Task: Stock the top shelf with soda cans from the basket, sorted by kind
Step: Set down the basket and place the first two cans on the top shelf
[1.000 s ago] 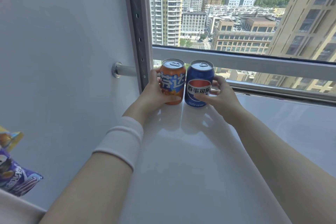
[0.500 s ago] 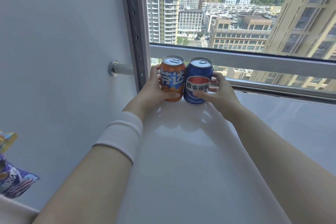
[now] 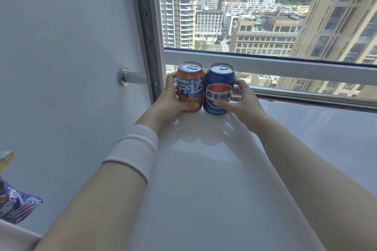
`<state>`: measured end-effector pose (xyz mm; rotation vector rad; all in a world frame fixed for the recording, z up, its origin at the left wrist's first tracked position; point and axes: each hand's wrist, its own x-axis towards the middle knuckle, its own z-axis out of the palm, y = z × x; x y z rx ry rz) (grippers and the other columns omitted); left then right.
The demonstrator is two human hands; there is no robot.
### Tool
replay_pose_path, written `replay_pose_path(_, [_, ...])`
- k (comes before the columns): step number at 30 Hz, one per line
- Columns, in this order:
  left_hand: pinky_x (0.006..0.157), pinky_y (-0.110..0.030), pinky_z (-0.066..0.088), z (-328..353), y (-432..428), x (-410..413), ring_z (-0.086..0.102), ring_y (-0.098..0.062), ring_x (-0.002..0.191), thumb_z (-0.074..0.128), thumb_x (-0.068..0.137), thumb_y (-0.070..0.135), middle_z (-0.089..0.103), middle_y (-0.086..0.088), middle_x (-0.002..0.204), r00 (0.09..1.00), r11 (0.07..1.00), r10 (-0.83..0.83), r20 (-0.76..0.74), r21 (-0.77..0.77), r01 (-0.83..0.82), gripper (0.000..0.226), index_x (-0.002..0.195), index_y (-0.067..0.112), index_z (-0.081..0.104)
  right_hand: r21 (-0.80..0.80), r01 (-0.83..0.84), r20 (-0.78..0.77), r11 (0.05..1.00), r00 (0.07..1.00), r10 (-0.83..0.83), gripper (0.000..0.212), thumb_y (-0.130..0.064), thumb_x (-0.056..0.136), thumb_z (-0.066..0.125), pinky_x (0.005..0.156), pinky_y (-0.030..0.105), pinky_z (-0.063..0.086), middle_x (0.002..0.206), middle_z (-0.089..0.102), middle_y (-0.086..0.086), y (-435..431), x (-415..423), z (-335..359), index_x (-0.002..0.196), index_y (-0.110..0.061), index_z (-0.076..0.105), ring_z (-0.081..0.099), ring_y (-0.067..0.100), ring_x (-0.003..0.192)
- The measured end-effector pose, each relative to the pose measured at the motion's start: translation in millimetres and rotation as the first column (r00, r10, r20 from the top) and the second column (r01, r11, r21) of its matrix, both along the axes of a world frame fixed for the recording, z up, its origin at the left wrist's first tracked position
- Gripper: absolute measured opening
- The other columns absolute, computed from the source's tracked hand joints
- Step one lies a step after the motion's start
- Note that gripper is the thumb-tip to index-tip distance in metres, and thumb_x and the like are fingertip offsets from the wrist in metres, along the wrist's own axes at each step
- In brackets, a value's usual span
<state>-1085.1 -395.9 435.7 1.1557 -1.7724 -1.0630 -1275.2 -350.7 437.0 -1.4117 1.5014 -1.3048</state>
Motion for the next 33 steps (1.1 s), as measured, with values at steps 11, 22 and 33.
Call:
replay_pose_path(11, [0.064, -0.006, 0.046, -1.5, -10.4, 4.2, 0.055, 0.002, 0.089, 0.077, 0.072, 0.007, 0.053, 0.012, 0.101, 1.000, 0.998, -0.018, 0.018, 0.060, 0.017, 0.088, 0.137, 0.024, 0.021, 0.059, -0.086, 0.027, 0.995, 0.996, 0.084, 0.059, -0.012, 0.076, 0.074, 0.066, 0.018, 0.048, 0.115, 0.056, 0.004, -5.0, -2.8, -1.6, 0.120, -0.023, 0.036, 0.060, 0.012, 0.091])
replay_pose_path(22, [0.100, -0.037, 0.045, -3.4, -34.0, 7.0, 0.059, -0.013, 0.110, 0.087, 0.058, 0.021, 0.062, 0.004, 0.119, 0.979, 0.981, -0.147, 0.139, 0.147, 0.126, 0.099, 0.137, 0.026, 0.029, 0.124, -0.139, -0.009, 0.982, 0.990, 0.141, 0.056, -0.015, 0.077, 0.073, 0.054, 0.004, 0.045, 0.114, 0.058, 0.005, -13.0, -11.1, -2.1, 0.122, -0.021, 0.041, 0.057, 0.003, 0.089])
replay_pose_path(33, [0.094, -0.032, 0.049, -8.3, -39.5, 8.0, 0.063, -0.009, 0.104, 0.088, 0.051, 0.029, 0.066, 0.007, 0.114, 0.977, 0.973, -0.180, 0.114, 0.170, 0.160, 0.093, 0.132, 0.024, 0.042, 0.134, -0.187, 0.018, 0.973, 0.982, 0.187, 0.051, -0.013, 0.079, 0.071, 0.067, 0.019, 0.050, 0.116, 0.058, 0.004, -18.4, -14.1, -4.8, 0.117, -0.024, 0.039, 0.062, 0.012, 0.093])
